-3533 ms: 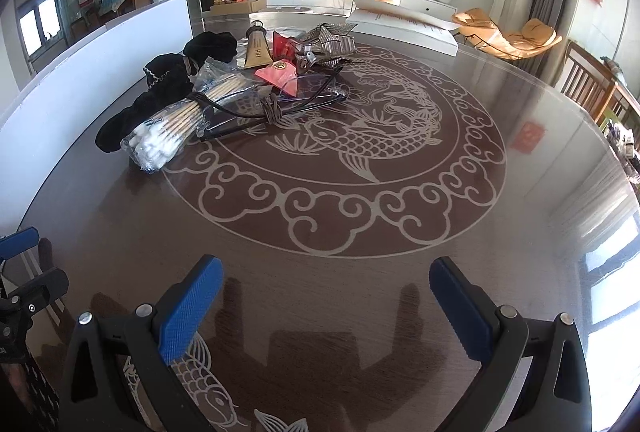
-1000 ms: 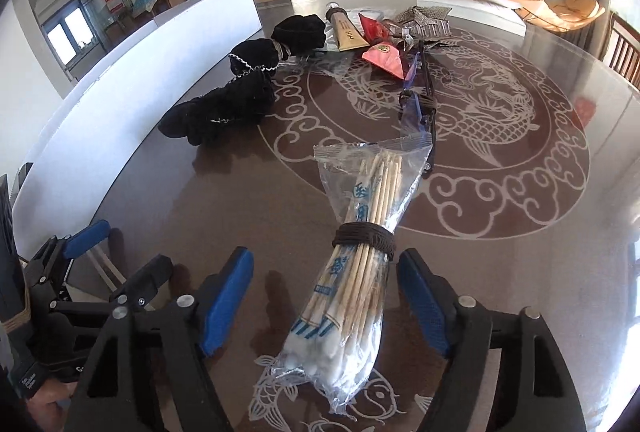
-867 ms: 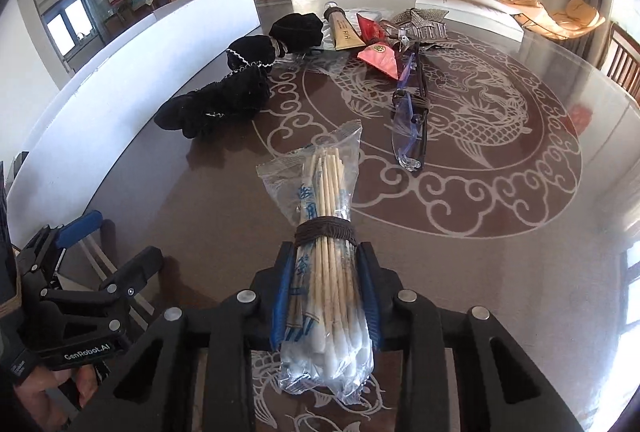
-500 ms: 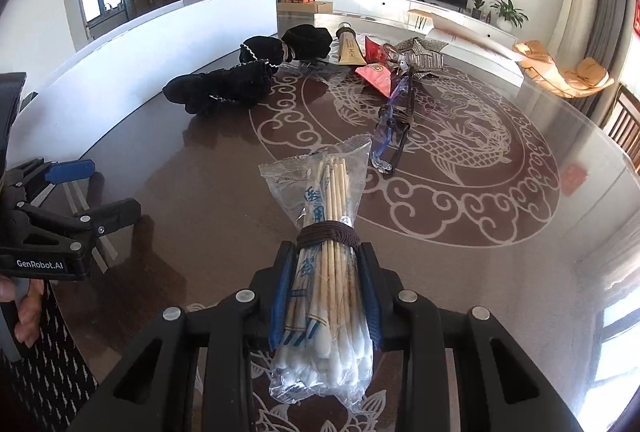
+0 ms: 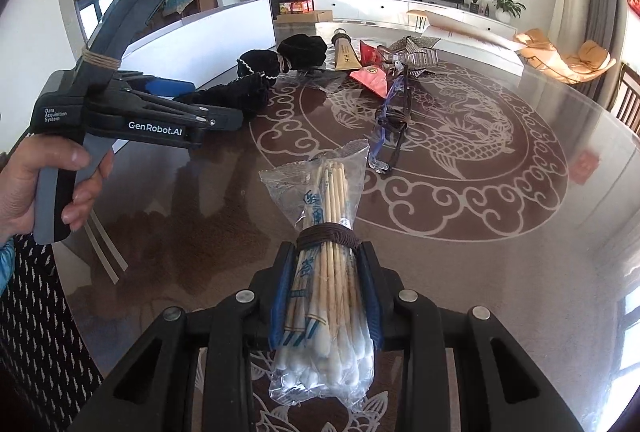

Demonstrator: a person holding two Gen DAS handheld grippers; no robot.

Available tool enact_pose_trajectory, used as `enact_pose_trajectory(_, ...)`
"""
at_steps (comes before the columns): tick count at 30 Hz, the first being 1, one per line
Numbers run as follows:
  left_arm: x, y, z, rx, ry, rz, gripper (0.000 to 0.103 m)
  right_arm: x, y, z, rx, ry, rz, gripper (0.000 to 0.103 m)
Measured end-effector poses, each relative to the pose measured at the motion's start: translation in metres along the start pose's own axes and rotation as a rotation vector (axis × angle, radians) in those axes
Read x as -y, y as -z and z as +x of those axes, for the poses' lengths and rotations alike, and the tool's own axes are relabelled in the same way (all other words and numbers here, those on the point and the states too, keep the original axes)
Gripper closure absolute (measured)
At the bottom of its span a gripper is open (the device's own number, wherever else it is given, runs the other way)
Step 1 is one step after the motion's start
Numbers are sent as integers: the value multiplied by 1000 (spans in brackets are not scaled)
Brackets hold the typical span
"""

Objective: Organize objects
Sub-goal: 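Grasp the black velvet pouch with the left gripper while the right gripper holds the swabs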

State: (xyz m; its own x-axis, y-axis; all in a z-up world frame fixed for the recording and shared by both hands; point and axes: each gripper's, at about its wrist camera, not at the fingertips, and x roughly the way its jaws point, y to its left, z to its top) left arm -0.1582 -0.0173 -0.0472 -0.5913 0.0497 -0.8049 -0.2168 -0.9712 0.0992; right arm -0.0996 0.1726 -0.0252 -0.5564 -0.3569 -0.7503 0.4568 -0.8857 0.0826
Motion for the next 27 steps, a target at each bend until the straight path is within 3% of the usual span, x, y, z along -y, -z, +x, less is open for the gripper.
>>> enact_pose_trajectory(1,1,7,-3,-1,21,-16,70,2,0,0,2,-8,10,71)
enact_pose_trajectory(6,13,59,-42,-15,68,-70,67,7,0,-1,7,-33,39,71)
enact_pose_trajectory(7,15,67,-48,-20,75,-66,58,7,0,-1,6,-35,39,71)
enact_pose_trajectory(8,18,73,-52,-23,75,-59,39,6,-1,-1,2,-35,36,70)
enact_pose_trajectory(10,21,78,-58,-12,62,-43,16,2,-2,0,-14,-40,9,65)
enact_pose_trajectory(11,21,78,-62,11,46,-33,12,-1,-4,1,-30,-42,-10,59)
enact_pose_trajectory(13,24,71,-64,30,20,-9,12,-7,-10,5,-83,-26,-40,54)
enact_pose_trajectory(18,34,49,-51,35,-4,82,12,-11,-28,17,-203,-9,-62,53)
enact_pose_trajectory(19,36,47,-48,35,-5,98,17,-10,-31,19,-220,-3,-63,54)
enact_pose_trajectory(20,35,46,-47,40,-7,100,47,-9,-33,20,-233,17,-67,68)
enact_pose_trajectory(21,33,46,-44,25,-8,84,69,-9,-35,19,-244,19,-65,74)
enact_pose_trajectory(22,29,46,-44,16,-20,45,71,-8,-35,15,-243,15,-57,75)
enact_pose_trajectory(27,-5,60,-81,90,67,-192,71,-12,-44,-14,-202,-44,-6,75)
